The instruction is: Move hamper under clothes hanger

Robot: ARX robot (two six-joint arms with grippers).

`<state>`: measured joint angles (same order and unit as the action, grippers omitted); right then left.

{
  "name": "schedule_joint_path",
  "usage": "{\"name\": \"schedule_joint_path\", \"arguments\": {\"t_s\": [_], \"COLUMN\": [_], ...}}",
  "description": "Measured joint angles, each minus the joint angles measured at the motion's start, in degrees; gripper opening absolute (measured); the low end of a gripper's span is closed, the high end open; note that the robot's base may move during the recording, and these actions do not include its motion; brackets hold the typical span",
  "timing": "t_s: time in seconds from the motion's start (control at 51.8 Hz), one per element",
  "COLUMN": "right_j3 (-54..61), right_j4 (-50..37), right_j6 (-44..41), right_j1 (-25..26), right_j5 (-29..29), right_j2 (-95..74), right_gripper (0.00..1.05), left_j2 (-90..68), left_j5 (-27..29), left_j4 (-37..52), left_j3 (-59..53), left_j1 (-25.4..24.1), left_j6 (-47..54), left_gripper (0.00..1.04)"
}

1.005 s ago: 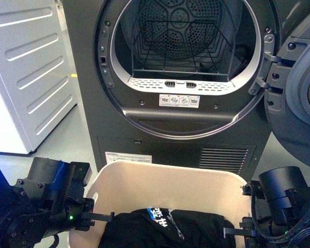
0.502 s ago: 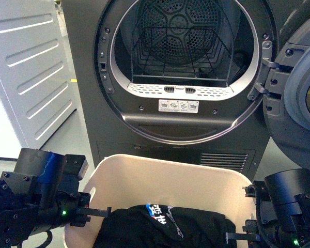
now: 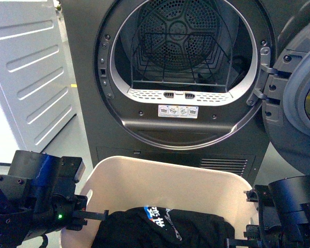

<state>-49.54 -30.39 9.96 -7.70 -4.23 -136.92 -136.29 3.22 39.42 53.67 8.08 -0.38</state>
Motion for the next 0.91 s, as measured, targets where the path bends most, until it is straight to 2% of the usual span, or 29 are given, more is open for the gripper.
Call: {"name": "schedule_joint_path", "arguments": {"t_s": [0.309,0.58,0.908], "right_j3": [-0.33,-0.04,-0.04], "right_j4": [-0.15,-0.15,-0.17], "right_j6": [0.04,-0.02,-0.02], "right_j1": [-1.09,0.57,0.20], "right_j5": [1.22,-0.04,0.22], "right_j2": [0.02,0.28,0.28], "right_gripper": [0.05,0.05,0.05], "left_j2": [0.02,0.24,0.33], "left_j5": [0.68,-0.46,0.04], "left_j4": [0.00,0.07,0.11], "left_j3": [-0.33,-0.04,-0.13], "left_j1": [-1.55,-0.11,-0.22], "left_j6": [-0.22,-0.20,-0.22], "left_gripper": [0.04,0.04,0.04]}}
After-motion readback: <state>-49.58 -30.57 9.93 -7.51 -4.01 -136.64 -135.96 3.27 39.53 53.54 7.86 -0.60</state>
